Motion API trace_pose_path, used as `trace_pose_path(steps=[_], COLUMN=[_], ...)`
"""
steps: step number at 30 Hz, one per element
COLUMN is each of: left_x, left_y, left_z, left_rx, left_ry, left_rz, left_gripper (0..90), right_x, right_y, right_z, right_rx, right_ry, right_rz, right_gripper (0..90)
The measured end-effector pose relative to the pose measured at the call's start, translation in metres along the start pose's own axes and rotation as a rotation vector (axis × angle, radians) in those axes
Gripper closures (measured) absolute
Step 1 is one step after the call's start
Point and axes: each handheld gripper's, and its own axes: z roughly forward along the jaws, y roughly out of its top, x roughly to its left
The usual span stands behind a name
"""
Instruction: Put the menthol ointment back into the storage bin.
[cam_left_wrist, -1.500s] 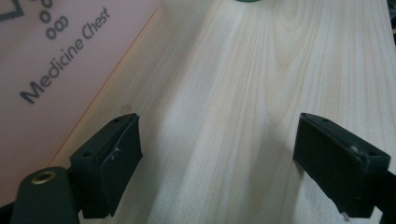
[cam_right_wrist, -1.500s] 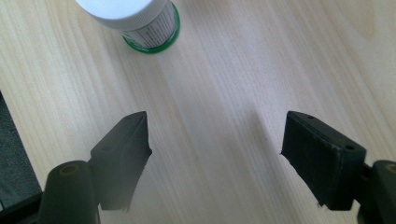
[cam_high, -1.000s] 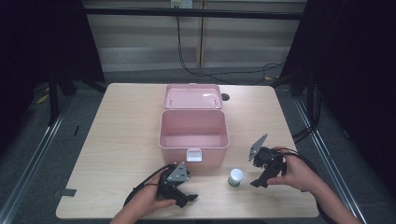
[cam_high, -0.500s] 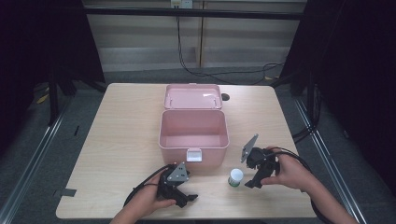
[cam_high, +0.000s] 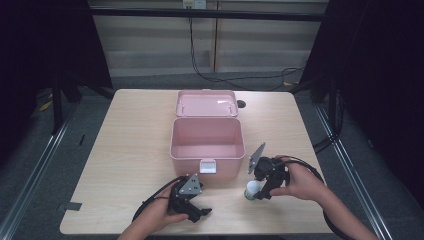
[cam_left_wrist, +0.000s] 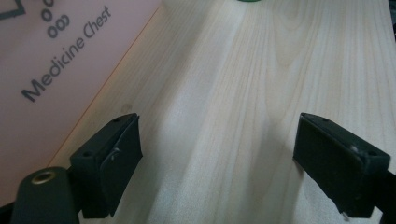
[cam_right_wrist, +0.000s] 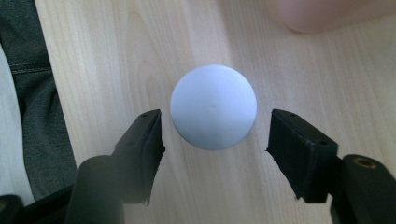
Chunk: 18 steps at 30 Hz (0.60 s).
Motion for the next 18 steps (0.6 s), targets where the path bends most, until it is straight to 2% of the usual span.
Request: trace_pose_path(steps=[6,11,13,18], left_x=[0.0,0.0,0.0,0.0], left_y=[0.0,0.0,0.0,0.0], left_z=[0.0,0.0,0.0,0.0], left_rx=[0.0,0.0,0.0,0.0], left_ry=[0.001,0.001,0.001,0.0], left_rz=[0.0,0.0,0.0,0.0], left_gripper=[14.5,14.5,14.5,14.5], right_x=[-0.001,0.0,-0.001,0.001], right_y=[0.003,0.006,0.006,0.011], right_z=[0.003,0.004,0.004,0.005], right_rx=[0.009,0.013,0.009,0.03], right_ry=[0.003,0.005,0.005,0.006], right_rz=[-0.013,-0.003,-0.015,-0.01], right_gripper=[44.6,47.3,47.7,49.7])
